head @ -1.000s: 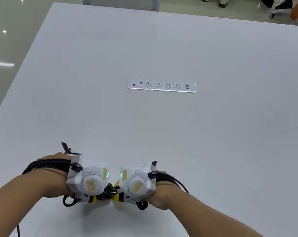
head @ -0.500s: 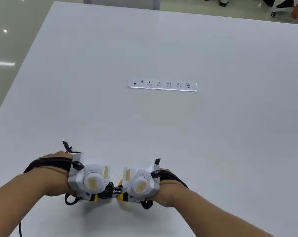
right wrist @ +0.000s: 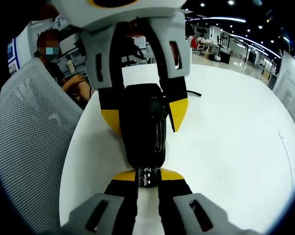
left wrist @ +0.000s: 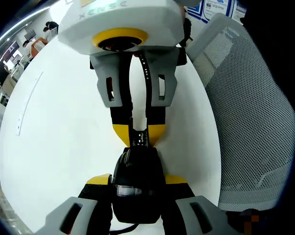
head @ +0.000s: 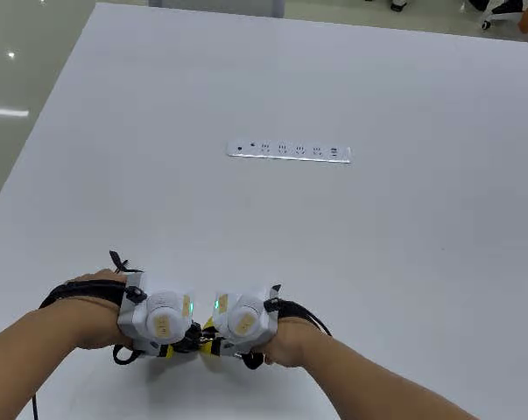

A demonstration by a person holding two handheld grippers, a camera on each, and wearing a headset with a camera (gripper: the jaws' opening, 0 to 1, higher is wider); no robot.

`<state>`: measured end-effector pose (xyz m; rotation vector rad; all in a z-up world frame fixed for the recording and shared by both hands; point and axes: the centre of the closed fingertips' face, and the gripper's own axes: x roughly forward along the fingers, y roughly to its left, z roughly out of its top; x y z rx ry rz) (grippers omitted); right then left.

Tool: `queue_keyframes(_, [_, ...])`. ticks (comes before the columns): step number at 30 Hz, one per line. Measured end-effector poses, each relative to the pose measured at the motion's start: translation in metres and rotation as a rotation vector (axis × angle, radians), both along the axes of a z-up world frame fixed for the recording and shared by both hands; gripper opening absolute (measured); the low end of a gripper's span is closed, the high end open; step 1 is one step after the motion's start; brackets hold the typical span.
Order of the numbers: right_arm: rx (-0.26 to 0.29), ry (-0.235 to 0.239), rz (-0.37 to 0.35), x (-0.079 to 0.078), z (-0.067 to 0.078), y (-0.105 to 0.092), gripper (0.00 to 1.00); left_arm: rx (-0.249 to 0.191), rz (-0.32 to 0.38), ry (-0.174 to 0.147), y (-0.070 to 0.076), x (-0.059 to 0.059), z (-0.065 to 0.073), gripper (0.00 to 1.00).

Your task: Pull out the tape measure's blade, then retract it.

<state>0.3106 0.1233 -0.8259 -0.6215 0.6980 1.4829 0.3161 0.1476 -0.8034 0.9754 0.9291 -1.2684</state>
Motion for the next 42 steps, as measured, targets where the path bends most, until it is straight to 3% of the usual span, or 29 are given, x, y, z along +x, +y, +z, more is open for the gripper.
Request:
queue_keyframes(14, [0.01, 0.0, -0.035, 0.0, -0.001, -0.011, 0.14, -0.003, 0.007, 0.003, 0.0, 0.0, 0.0, 0.35])
queue_keyframes(42, [-0.011, 0.001, -0.034, 0.004, -0.001, -0.024, 0.14, -0.003, 0.027, 0.007, 0.0, 0.001, -0.001, 0.35])
